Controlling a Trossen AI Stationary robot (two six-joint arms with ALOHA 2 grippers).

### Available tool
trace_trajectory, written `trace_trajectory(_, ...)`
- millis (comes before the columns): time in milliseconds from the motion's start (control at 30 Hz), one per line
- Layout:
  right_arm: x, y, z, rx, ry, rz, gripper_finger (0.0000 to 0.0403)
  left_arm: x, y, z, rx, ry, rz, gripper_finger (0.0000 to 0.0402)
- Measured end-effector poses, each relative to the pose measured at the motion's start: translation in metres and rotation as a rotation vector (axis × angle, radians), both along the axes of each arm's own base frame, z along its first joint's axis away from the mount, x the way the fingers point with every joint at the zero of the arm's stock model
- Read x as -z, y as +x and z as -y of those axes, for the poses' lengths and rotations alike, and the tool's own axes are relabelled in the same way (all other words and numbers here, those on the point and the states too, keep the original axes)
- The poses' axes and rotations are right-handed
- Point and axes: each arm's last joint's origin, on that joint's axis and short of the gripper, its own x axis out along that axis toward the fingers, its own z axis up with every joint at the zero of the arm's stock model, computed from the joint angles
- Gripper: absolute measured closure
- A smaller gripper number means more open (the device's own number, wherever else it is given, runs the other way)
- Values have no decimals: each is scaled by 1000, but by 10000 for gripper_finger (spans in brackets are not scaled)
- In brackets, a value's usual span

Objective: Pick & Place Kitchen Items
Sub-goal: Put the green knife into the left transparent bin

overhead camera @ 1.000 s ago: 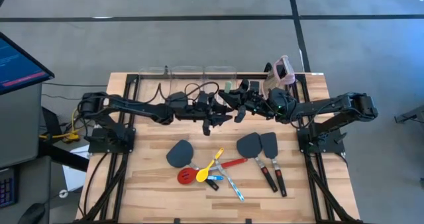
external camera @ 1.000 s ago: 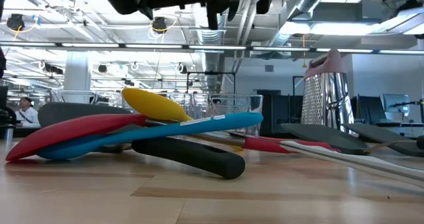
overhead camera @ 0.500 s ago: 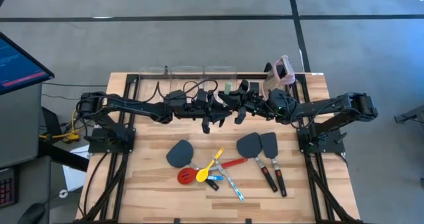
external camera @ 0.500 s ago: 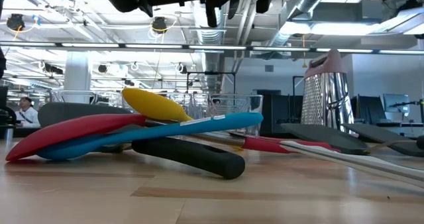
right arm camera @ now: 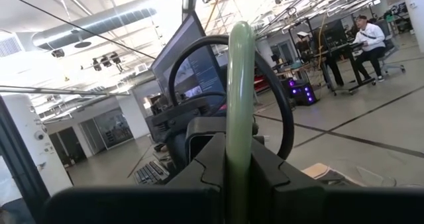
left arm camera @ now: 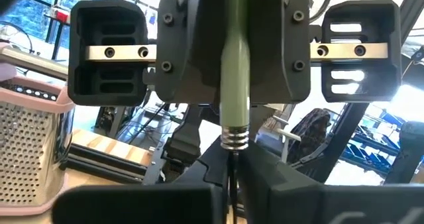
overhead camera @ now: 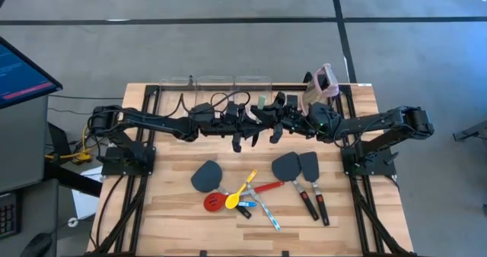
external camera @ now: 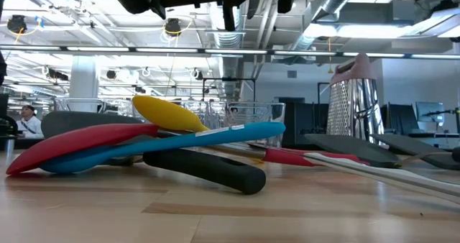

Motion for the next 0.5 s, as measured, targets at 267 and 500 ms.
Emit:
trace_trajectory(267, 0, 0, 0, 0, 0, 0, 382, 0, 0, 0, 1, 0, -2, 400)
trace_trajectory(500, 0, 0, 0, 0, 2, 0, 375, 0, 0, 0, 5, 0, -5, 400)
